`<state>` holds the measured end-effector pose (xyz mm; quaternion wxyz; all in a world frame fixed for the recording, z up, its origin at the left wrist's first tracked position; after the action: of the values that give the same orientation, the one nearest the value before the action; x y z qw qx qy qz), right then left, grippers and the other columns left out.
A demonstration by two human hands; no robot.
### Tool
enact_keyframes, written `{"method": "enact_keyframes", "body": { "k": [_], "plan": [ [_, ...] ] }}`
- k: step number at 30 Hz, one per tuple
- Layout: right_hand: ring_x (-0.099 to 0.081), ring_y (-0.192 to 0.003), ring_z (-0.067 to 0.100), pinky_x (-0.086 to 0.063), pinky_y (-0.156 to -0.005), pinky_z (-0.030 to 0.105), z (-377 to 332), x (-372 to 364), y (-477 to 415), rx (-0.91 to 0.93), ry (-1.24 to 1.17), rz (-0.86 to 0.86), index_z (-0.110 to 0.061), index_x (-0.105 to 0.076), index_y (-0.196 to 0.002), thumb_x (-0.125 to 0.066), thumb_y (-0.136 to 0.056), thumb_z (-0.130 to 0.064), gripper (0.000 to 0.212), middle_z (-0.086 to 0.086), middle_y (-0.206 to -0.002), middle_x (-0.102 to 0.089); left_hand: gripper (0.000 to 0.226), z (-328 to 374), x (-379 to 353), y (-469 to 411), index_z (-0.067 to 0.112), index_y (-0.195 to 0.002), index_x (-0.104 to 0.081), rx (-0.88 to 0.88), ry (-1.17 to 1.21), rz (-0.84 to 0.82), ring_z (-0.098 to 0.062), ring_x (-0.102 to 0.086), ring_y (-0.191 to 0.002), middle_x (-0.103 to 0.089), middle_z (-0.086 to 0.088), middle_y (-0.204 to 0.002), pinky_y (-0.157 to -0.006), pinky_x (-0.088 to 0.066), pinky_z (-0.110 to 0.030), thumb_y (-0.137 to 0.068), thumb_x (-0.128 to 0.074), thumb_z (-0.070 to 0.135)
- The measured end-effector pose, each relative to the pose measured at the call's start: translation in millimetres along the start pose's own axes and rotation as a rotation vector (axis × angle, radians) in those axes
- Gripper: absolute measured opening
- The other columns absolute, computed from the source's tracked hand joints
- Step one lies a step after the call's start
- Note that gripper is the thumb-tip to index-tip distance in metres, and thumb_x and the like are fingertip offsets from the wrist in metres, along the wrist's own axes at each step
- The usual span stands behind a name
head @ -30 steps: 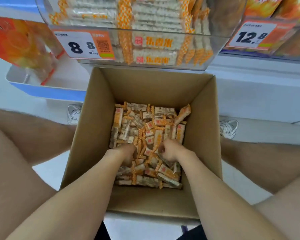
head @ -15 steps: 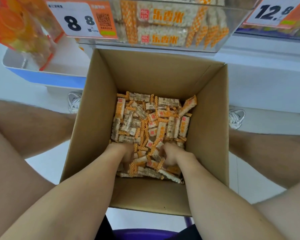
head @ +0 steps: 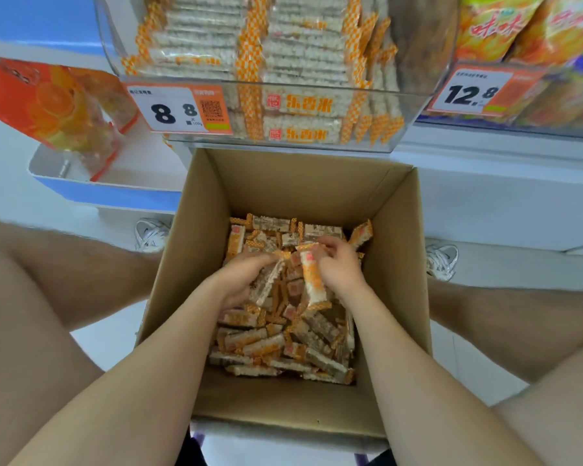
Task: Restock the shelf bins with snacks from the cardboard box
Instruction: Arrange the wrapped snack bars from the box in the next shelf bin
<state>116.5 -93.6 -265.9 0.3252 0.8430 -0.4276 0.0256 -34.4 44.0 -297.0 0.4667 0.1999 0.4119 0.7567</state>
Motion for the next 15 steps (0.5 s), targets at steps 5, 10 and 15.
{"method": "enact_keyframes", "body": {
  "k": [5,10,15],
  "plan": [
    [-0.06,-0.112,0.014,-0.047,-0.095,0.029,-53.3,25.4,11.0,0.077,-0.069,0.062,-0.015,-0.067,-0.135,-0.054,-0.108,-0.027,0.032,0.0,-0.124,-0.066,0.049,46.5,-13.0,42.9,0.009,-0.135,-0.063,-0.079,0.09,-0.108,-0.025,-0.069,-0.119,-0.07,-0.013,-0.133,-0.105,-0.054,-0.046,-0.094,-0.078,0.031],
    [-0.064,-0.11,0.007,-0.05,-0.094,0.026,-106.7,42.5,37.7,0.238,-0.086,0.011,-0.021,-0.075,-0.125,-0.055,-0.106,-0.026,0.029,-0.007,-0.119,-0.072,0.037,86.4,-21.9,87.4,0.002,-0.131,-0.065,-0.176,0.095,-0.155,-0.03,-0.073,-0.111,-0.073,-0.02,-0.125,-0.088,-0.062,-0.043,-0.103,-0.062,0.026],
    [-0.074,-0.1,0.011,-0.061,-0.09,0.035,-138.6,58.4,64.5,0.359,-0.189,-0.027,-0.02,-0.072,-0.115,-0.076,-0.096,-0.033,0.024,-0.002,-0.104,-0.079,0.034,117.7,-18.7,116.8,0.007,-0.127,-0.066,-0.294,0.04,-0.097,-0.029,-0.072,-0.102,-0.075,-0.016,-0.116,-0.088,-0.058,-0.044,-0.103,-0.063,0.03]
  ]
}}
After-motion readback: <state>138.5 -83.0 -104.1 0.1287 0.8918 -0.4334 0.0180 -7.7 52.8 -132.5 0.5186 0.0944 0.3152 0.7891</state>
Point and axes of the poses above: each hand's wrist, its own y-axis away from the middle knuckle, its own x-axis out of the back of the hand, z = x × y, the point moved 9 cm from there along -y, towards the middle knuckle
